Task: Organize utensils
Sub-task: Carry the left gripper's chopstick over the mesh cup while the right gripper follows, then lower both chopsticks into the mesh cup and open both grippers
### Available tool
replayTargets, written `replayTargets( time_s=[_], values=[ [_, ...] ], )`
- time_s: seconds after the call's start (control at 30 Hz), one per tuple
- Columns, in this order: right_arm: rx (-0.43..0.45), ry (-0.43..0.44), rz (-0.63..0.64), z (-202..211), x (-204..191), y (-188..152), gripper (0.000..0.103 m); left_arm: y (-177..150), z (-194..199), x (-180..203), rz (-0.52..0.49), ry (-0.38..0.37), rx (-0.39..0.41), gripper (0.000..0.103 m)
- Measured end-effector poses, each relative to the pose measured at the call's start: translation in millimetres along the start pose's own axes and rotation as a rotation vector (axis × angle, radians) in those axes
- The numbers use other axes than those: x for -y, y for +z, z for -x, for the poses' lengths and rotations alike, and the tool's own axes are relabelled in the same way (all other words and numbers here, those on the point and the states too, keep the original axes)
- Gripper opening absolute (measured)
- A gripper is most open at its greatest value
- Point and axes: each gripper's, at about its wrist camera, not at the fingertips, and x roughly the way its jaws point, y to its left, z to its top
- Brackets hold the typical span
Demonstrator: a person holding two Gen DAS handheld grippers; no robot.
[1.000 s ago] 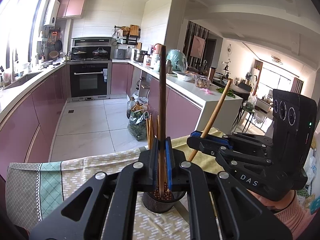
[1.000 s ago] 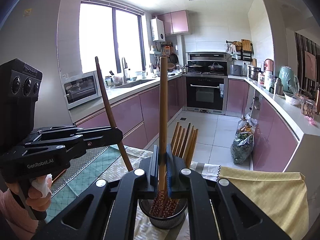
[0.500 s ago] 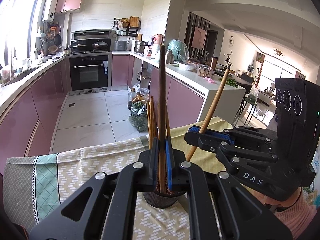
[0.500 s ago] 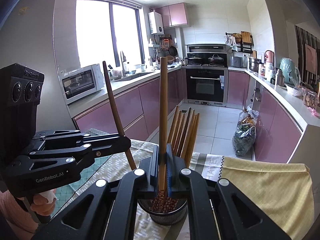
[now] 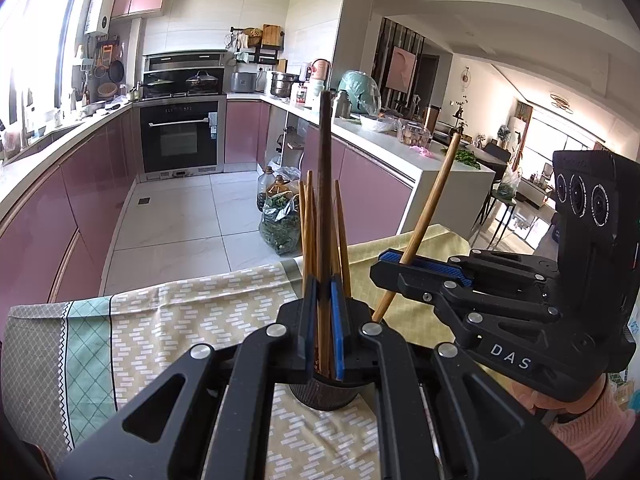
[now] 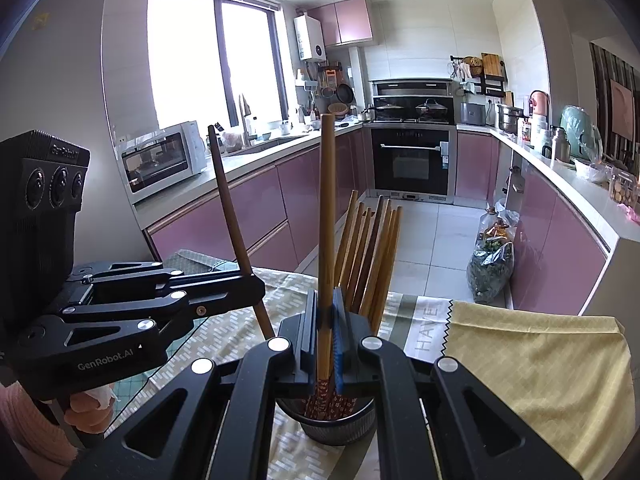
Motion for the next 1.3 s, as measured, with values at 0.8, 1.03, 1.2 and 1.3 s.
replayTargets(
  time_s=[0.8, 1.03, 1.2, 1.3],
  values=[
    [-0.045, 0.012, -0.025, -14.9, 6.1, -8.2, 0.006, -3.2, -12.7, 4.6, -0.013, 0.014, -0.033, 0.007],
    [-0.056, 0.017, -0.037, -21.7, 8.3, -10.3, 0.006, -5.7, -14.8, 4.5, -0.020, 0.022, -0.033, 0.007],
    [-0.061, 0.017, -0.042, -24.7, 9.8, -11.4, 0.006, -5.1, -20.2, 4.1, -0.019, 0.029, -0.038, 0.008],
    [-0.064, 0.016, -0.045, -26.4, 11.1, -11.1, 0.006, -4.2, -24.7, 4.0, -0.020, 0.033, -0.042, 0.008]
  ],
)
